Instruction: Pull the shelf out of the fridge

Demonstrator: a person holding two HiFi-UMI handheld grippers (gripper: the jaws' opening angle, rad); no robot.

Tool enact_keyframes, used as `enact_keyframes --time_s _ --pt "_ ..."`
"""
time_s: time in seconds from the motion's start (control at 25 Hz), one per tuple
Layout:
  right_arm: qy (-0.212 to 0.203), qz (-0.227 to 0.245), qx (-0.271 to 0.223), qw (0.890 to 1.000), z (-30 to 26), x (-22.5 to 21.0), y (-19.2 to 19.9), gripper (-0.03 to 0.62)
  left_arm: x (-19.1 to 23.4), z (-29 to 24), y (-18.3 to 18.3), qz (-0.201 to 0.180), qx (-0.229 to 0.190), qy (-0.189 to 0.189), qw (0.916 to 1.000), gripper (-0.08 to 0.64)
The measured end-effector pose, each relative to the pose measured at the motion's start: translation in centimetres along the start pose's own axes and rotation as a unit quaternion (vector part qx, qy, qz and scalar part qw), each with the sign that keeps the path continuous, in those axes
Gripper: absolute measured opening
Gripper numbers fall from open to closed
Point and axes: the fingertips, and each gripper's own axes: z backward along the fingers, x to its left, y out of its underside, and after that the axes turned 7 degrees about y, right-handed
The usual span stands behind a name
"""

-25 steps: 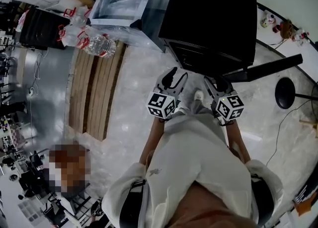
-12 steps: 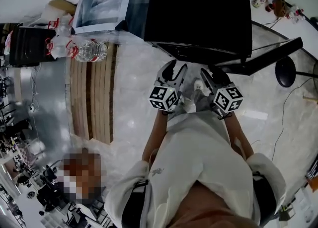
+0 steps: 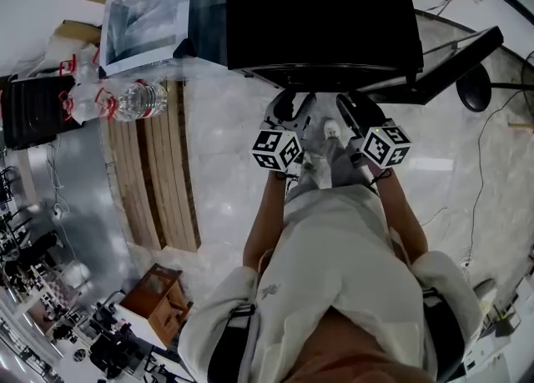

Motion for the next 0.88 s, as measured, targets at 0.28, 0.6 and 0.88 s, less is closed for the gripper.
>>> enact_keyframes --time_s 0.28,0.6,0.88 --pt "0.009 -0.057 -0.029 0.998 -1.0 -2.0 0.0 0.207 1.2 -1.7 0.7 0.025 -0.007 0.004 0.9996 0.206" --pt "0.006 -0.094 -0.048 0.994 -3.3 -2.9 0.0 0.243 3.1 -3.5 1.4 0.072 -0.017 0.001 0.9973 0.251" --pt "0.012 -0.134 -0.072 0.988 -4.7 -3.8 -0.5 0.287 4.5 -4.8 1.2 0.112 -0.046 -0.003 0.9926 0.285"
